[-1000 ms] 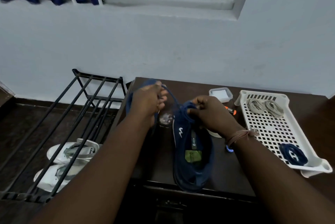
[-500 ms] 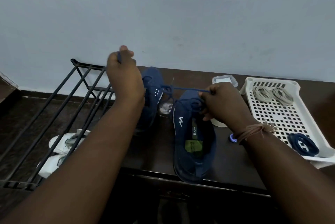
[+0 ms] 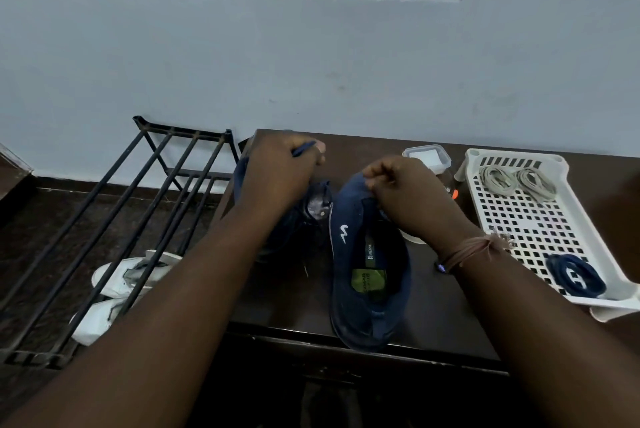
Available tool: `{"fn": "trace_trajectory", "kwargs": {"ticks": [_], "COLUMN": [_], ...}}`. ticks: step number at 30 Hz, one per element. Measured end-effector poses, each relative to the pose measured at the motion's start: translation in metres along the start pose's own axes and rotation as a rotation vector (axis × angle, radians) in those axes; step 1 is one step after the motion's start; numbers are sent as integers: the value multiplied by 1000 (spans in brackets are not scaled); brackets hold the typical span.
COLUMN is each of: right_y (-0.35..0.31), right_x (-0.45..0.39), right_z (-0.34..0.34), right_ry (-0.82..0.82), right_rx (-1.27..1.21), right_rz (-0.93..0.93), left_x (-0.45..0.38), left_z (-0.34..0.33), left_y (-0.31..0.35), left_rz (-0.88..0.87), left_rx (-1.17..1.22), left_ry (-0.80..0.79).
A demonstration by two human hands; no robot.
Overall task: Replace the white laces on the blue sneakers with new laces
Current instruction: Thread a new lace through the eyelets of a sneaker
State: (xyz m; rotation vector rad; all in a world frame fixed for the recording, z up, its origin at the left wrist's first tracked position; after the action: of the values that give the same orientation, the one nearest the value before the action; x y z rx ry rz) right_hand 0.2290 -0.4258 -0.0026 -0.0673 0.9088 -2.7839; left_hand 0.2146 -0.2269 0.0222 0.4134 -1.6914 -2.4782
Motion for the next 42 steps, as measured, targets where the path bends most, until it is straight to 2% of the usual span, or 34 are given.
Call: {"fn": "trace_trajectory", "kwargs": {"ticks": [2, 5, 8, 12, 14, 17, 20, 23, 26, 29, 33, 36, 39, 42], "right_y": [5, 1, -6, -1, 1, -2, -2, -3, -15, -23, -16, -15, -14, -13], "right_x": [9, 17, 14, 16, 17, 20, 20, 18, 18, 16, 16, 17, 13, 13], "right_z": [-6, -22, -24, -25, -26, -24, -18, -13, -8, -7, -12, -12, 2, 11], "right_ry": [-70, -125, -145, -308, -341, -353, -381, -323, -178, -129, -145, -92, 48, 77], "right_rx": [214, 312, 330, 378, 366, 378, 408, 322, 107, -38, -5, -9, -120, -209], "right_rz": [-43, -63, -67, -95, -85, -60, -46, -13, 79, 89, 76, 52, -6, -18], "left_x": [1, 6, 12, 15, 16, 23, 30, 35, 39, 39, 34, 35, 29, 24], "left_z": [-3, -10, -20, -29, -31, -38, -45, -47, -54, -58, -53, -53, -52, -43], "left_y": [-1, -5, -6, -14, -26, -32, -32, -32, -29, -24, -15, -10, -8, -4], "left_rz": [10, 87, 210, 443, 496, 533, 576, 569, 487, 414, 388, 472, 508, 429], "left_rx": [-67, -53, 133, 408, 384, 226, 200, 176, 44, -42, 57, 358, 685, 740], "left_ry": [-80, -179, -216, -245, -277, -366, -392, -394, -513, -579, -574, -539, -397, -261]}}
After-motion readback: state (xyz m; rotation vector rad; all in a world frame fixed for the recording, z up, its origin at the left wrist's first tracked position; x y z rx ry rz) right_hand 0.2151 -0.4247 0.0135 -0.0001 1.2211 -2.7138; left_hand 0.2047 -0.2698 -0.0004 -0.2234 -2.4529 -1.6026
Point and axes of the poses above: each hand's wrist, its own x-axis away from the middle knuckle, its own z-axis out of the back of the hand, y = z × x, the point moved 5 cm from there along -x, towards the middle knuckle, and after that the axes turned 12 degrees about x, right-handed, at the moved point
